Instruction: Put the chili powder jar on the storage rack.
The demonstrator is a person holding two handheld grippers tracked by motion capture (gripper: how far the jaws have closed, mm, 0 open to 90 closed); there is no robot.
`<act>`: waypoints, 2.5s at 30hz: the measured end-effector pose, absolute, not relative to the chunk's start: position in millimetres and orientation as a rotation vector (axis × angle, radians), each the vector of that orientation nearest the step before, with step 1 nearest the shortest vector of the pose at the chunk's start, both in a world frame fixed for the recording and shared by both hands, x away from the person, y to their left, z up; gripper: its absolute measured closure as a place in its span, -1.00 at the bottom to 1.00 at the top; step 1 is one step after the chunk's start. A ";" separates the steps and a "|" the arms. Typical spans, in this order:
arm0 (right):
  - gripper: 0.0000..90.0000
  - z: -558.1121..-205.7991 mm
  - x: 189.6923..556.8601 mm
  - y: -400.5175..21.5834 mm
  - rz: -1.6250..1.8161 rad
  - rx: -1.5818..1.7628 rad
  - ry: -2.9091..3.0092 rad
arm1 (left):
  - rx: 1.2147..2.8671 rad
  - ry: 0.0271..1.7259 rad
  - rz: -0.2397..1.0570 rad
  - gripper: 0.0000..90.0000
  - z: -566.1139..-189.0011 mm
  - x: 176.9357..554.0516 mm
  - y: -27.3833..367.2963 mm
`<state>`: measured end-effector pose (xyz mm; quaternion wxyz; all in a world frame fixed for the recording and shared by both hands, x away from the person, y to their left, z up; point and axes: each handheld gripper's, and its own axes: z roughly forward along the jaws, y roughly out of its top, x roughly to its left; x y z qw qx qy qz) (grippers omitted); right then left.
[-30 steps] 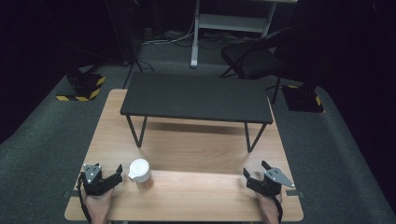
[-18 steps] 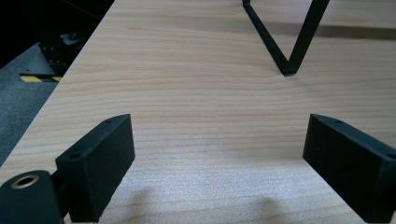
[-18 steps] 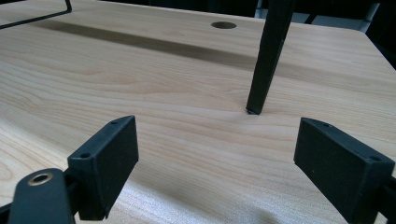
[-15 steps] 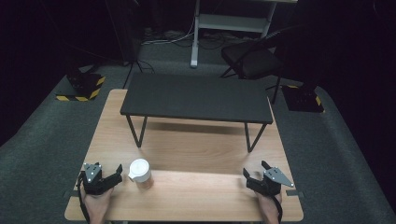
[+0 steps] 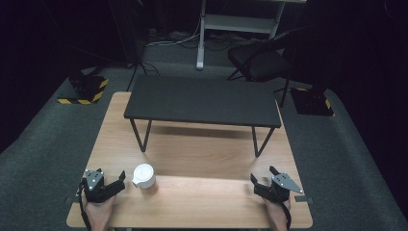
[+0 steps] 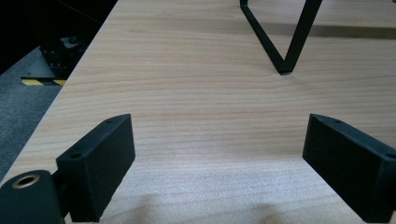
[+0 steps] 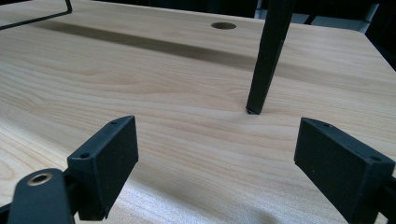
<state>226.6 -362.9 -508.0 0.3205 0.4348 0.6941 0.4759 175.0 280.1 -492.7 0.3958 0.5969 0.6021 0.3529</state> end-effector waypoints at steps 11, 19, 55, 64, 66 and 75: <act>-0.69 -512.0 221.6 -365.6 1.283 1.144 1.779 | 1.538 1.472 0.887 -0.79 -492.1 134.4 281.6; -0.69 -513.4 221.1 -369.0 1.306 1.124 1.782 | 1.595 1.324 0.773 -0.77 -491.2 111.9 280.2; -0.69 -515.4 220.2 -372.0 1.328 1.125 1.769 | 1.592 1.156 0.784 -0.50 -506.8 166.3 216.3; -0.69 -516.2 219.4 -372.4 1.335 1.128 1.760 | 1.600 1.148 0.803 -0.34 -508.4 167.8 213.0; -0.69 -516.2 219.5 -372.4 1.335 1.127 1.761 | 1.603 1.146 0.812 -0.33 -508.5 167.1 212.1; -0.68 -516.1 219.9 -372.7 1.337 1.124 1.765 | 1.622 1.163 0.810 -0.32 -502.7 166.6 206.9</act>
